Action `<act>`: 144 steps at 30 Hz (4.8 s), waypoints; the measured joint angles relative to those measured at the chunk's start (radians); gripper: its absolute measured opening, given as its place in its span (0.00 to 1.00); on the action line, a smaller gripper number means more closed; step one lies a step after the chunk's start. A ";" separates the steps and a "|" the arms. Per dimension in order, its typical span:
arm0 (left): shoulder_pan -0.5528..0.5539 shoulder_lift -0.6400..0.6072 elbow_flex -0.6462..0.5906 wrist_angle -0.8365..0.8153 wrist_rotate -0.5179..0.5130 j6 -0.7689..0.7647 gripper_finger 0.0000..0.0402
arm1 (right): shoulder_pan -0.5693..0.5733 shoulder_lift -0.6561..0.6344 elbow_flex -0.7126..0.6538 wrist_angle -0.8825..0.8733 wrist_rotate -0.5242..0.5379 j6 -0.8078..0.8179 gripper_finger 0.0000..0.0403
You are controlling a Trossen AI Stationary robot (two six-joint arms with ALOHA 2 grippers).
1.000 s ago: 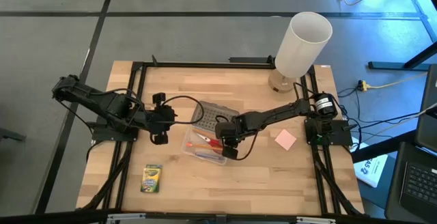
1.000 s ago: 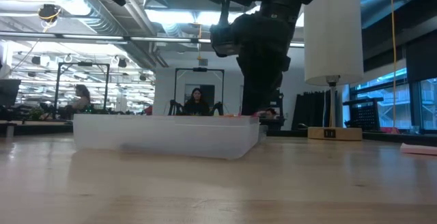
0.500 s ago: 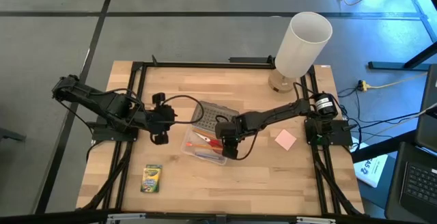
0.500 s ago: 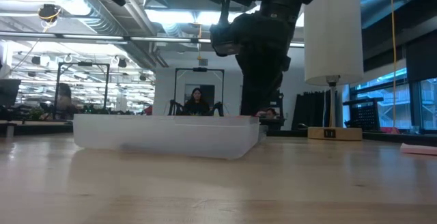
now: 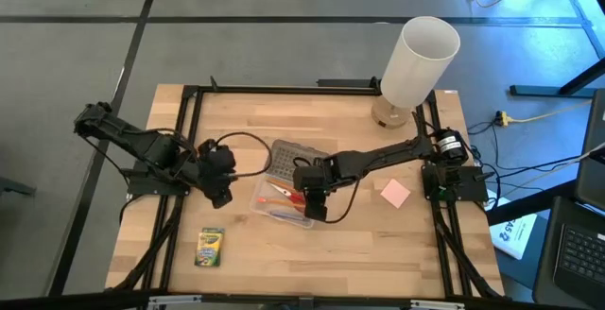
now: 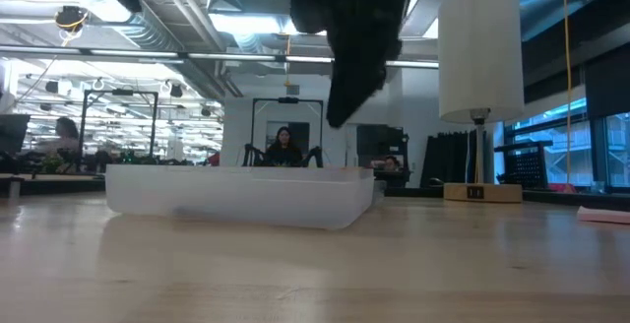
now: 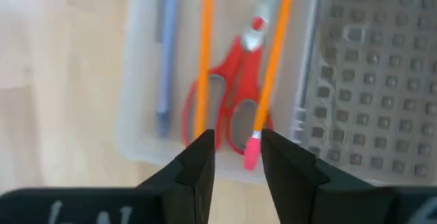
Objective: Pack school essentials
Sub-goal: Put the yellow crayon box into the black supply box
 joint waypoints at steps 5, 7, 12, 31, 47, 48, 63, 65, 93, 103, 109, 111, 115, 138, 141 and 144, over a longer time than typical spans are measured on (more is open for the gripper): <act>-0.105 0.000 -0.002 -0.016 0.000 -0.187 0.24 | 0.048 -0.001 0.081 -0.126 0.120 -0.043 0.30; -0.152 0.000 -0.018 -0.008 0.000 -0.260 0.24 | 0.071 -0.005 0.114 -0.181 0.186 -0.037 0.30; -0.255 0.012 -0.080 0.002 0.004 -0.489 0.24 | 0.136 -0.031 0.163 -0.232 0.232 -0.020 0.30; -0.453 0.260 -0.094 0.158 0.333 -0.983 0.24 | 0.308 -0.082 0.171 -0.060 0.156 -0.113 0.30; -0.522 0.323 -0.094 0.184 0.403 -1.076 0.24 | 0.334 -0.082 0.165 -0.032 0.155 -0.123 0.30; -0.524 0.323 -0.094 0.186 0.392 -1.076 0.24 | 0.333 -0.082 0.165 -0.031 0.155 -0.123 0.30; -0.530 0.323 -0.094 0.265 0.303 -1.078 0.24 | 0.333 -0.082 0.164 -0.031 0.155 -0.123 0.30; -0.527 0.323 -0.094 0.266 0.303 -1.096 0.24 | 0.333 -0.082 0.164 -0.030 0.155 -0.122 0.30; -0.541 0.405 -0.093 0.259 0.313 -1.394 0.96 | 0.333 -0.082 0.164 -0.030 0.155 -0.123 0.30; -0.541 0.459 -0.093 0.237 0.343 -1.534 0.99 | 0.333 -0.082 0.164 -0.030 0.155 -0.123 0.30; -0.542 0.506 -0.093 0.221 0.384 -1.555 1.00 | 0.333 -0.082 0.164 -0.029 0.155 -0.123 0.30; -0.542 0.517 -0.093 0.221 0.384 -1.556 1.00 | 0.333 -0.082 0.164 -0.029 0.155 -0.122 0.30; -0.545 0.554 -0.093 0.226 0.383 -1.558 1.00 | 0.333 -0.082 0.164 -0.029 0.155 -0.122 0.30; -0.563 0.667 -0.093 0.247 0.352 -1.544 1.00 | 0.333 -0.082 0.164 -0.029 0.155 -0.122 0.30; -0.563 0.684 -0.093 0.248 0.348 -1.486 0.99 | 0.333 -0.082 0.164 -0.029 0.155 -0.123 0.30; -0.563 0.687 -0.093 0.247 0.340 -1.454 1.00 | 0.333 -0.082 0.164 -0.029 0.155 -0.123 0.30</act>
